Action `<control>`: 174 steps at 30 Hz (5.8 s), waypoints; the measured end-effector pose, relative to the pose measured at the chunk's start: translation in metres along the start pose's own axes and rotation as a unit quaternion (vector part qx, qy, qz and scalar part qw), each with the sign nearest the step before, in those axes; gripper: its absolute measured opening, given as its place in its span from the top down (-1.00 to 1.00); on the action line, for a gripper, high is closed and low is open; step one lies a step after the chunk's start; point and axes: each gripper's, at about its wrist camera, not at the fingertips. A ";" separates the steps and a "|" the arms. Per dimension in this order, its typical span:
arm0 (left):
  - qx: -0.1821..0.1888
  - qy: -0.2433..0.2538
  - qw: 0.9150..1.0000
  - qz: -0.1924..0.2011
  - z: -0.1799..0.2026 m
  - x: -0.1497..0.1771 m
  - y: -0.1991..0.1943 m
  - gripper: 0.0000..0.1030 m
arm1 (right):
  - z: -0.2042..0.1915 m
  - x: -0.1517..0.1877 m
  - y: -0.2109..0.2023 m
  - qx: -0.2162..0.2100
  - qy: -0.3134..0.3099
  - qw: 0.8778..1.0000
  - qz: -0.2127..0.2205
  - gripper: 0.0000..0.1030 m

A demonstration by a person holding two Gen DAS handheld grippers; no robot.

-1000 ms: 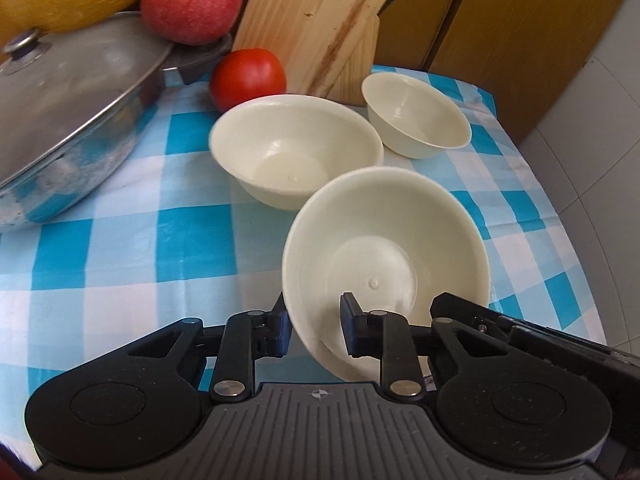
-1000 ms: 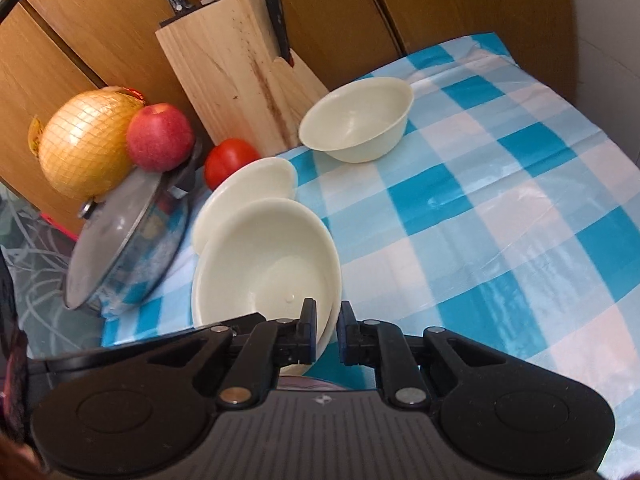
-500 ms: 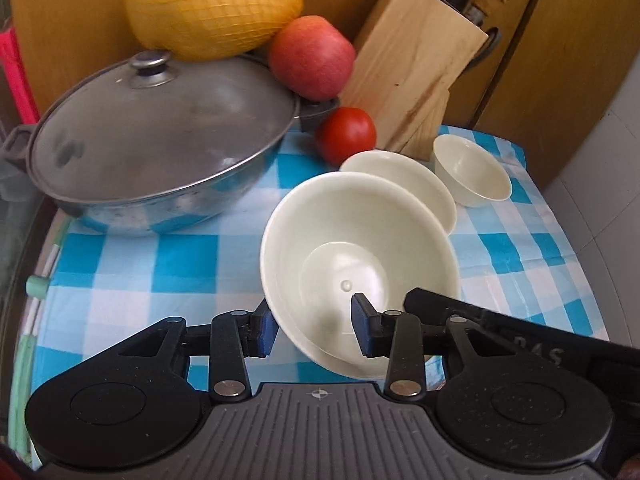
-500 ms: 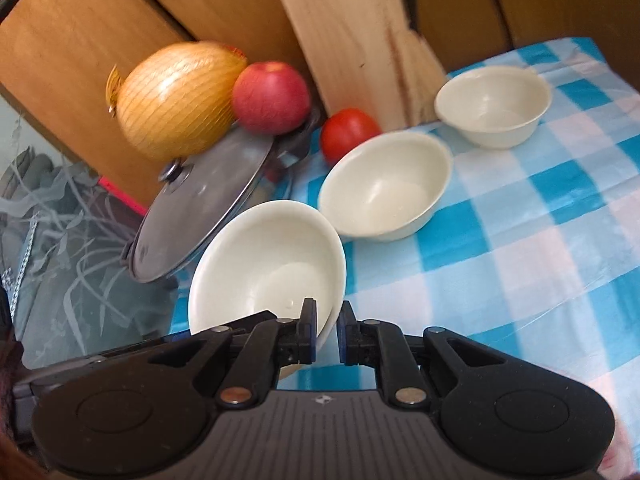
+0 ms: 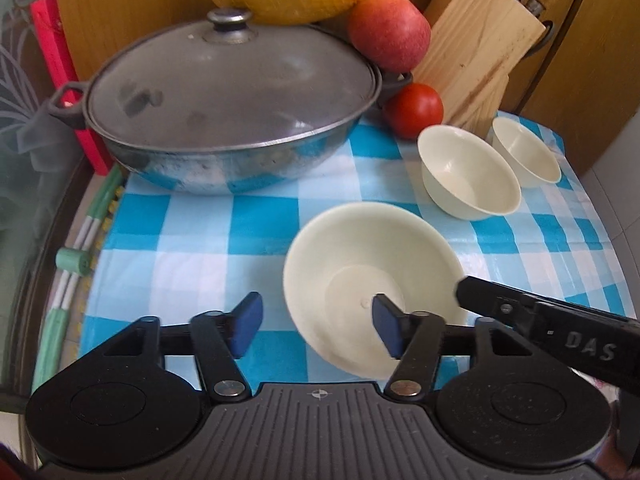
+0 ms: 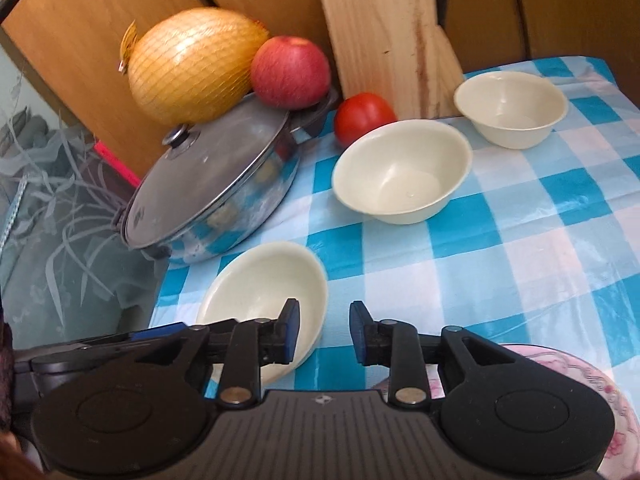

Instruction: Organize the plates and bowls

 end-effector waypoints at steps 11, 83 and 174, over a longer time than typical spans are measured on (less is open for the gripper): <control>0.056 -0.042 0.997 0.028 0.036 -0.040 -0.008 -0.50 | 0.048 -0.033 -0.020 0.064 0.054 0.993 0.079 0.35; -0.025 -0.015 0.998 0.062 0.045 -0.016 -0.028 0.40 | -0.014 -0.016 -0.002 -0.025 0.010 0.999 0.032 0.78; 0.038 0.030 0.998 0.051 0.172 -0.095 0.040 -0.44 | 0.154 -0.109 -0.033 0.107 0.126 0.977 0.138 0.39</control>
Point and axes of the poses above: each gripper's, at about its wrist camera, not at the fingertips, and y roughly the way its jaws point, z to its right, x to its underside, and after that the axes turned 12 degrees about -x, right-handed
